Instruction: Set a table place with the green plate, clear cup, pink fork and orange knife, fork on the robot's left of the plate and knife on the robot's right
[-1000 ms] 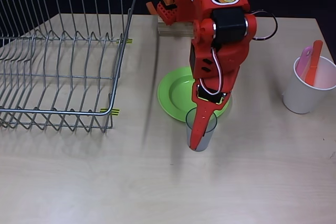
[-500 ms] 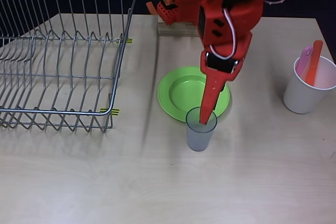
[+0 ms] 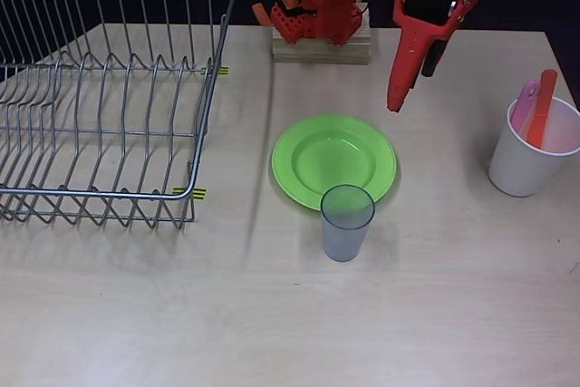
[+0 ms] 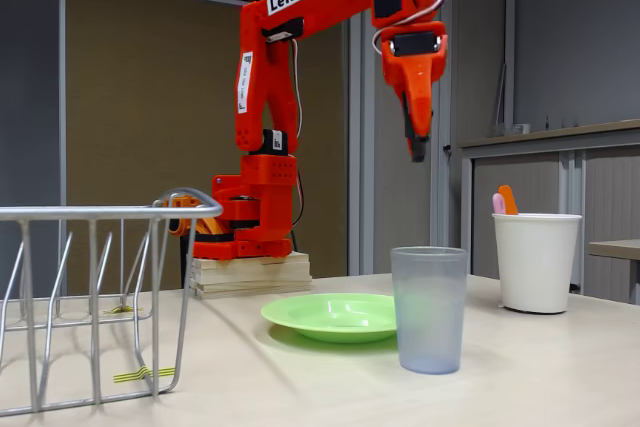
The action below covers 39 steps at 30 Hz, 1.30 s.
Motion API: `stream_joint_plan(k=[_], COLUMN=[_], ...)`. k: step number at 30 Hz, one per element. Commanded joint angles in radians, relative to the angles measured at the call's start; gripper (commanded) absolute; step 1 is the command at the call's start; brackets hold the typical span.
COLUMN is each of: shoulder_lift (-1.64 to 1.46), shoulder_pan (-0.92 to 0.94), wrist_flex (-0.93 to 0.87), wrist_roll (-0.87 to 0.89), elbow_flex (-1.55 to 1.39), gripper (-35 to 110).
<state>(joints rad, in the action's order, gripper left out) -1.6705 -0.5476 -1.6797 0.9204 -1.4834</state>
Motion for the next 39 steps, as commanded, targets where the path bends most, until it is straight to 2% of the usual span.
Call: stream_joint_plan(k=[1, 8, 9, 11, 14, 19, 21, 22, 24, 30, 39], shoulder_lift=[-0.086, -0.106, -0.104, -0.104, -0.107, -0.112, -0.107, -0.101, -0.094, -0.097, -0.011], shoulder_pan=[-0.026, -0.117, -0.126, -0.146, -0.176, -0.235, -0.275, -0.296, -0.331, -0.416, -0.488], wrist_flex=[-0.002, 0.054, 0.067, 0.117, 0.181, 0.175, 0.172, 0.173, 0.161, 0.141, 0.172], wrist_roll=[-0.181, -0.704, -0.735, -0.739, -0.753, -0.937, -0.937, -0.913, -0.790, -0.502, -0.273], elbow_flex=[-0.032, -0.060, -0.064, -0.081, -0.114, -0.146, -0.166, -0.169, -0.169, -0.176, -0.075], gripper=[38, 38, 39, 31, 31, 29, 28, 20, 15, 17, 20])
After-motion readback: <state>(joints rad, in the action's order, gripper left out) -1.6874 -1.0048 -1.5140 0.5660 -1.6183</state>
